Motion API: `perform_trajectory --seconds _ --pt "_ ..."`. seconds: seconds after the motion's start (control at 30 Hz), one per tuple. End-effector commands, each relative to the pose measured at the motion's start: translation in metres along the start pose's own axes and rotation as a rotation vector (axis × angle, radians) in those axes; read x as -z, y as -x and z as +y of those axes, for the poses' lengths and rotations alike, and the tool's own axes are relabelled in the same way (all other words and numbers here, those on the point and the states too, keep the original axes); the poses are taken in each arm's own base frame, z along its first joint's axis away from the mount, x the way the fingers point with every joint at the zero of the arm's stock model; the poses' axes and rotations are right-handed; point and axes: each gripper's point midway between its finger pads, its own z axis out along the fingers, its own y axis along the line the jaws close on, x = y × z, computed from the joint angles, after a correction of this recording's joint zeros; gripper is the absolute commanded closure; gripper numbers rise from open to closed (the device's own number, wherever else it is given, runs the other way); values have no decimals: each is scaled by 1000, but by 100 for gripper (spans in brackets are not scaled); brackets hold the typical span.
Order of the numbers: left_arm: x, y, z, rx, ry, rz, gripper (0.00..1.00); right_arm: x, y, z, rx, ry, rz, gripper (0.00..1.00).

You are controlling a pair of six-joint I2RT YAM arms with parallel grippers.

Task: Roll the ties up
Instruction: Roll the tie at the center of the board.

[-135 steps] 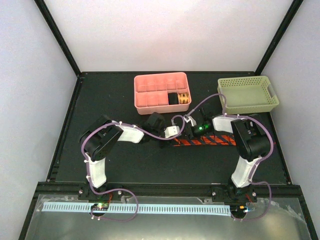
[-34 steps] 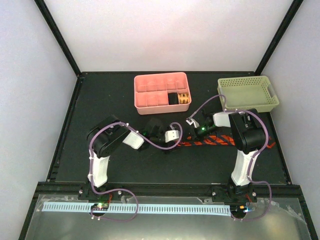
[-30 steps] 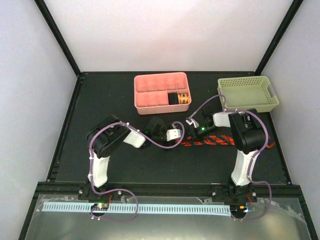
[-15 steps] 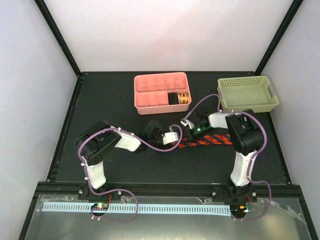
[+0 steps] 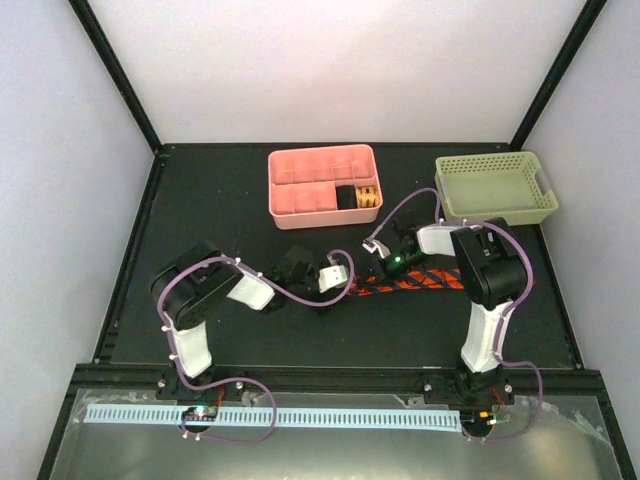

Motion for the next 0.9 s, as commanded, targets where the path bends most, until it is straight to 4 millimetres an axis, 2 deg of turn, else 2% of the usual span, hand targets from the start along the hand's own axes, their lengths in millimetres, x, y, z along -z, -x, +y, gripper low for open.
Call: perform_trajectory --seconds 0.0,0.07,0.13,0.27,0.47,0.6,0.77,0.87 --pt "-7 29 4 5 -20 -164 23 -7 -16 -34 -40 -135 51 98" --pt "-11 32 6 18 -21 -199 23 -9 -16 -34 -47 -122 55 98" --pt "-12 37 1 13 -59 -236 26 -10 -17 -34 -50 -116 57 98" --pt "-15 34 -3 18 -81 -241 41 -9 -16 -32 -40 -111 50 99" --pt "-16 21 2 -21 -14 -150 55 -7 -9 -22 -16 -69 24 99" --pt "-18 3 2 -81 39 -10 63 1 -6 -11 11 -41 20 85" --pt "-15 -14 5 -78 67 122 65 34 3 -6 30 -38 -28 70" --pt "-15 -19 7 -84 76 175 65 48 5 4 45 -24 -53 65"
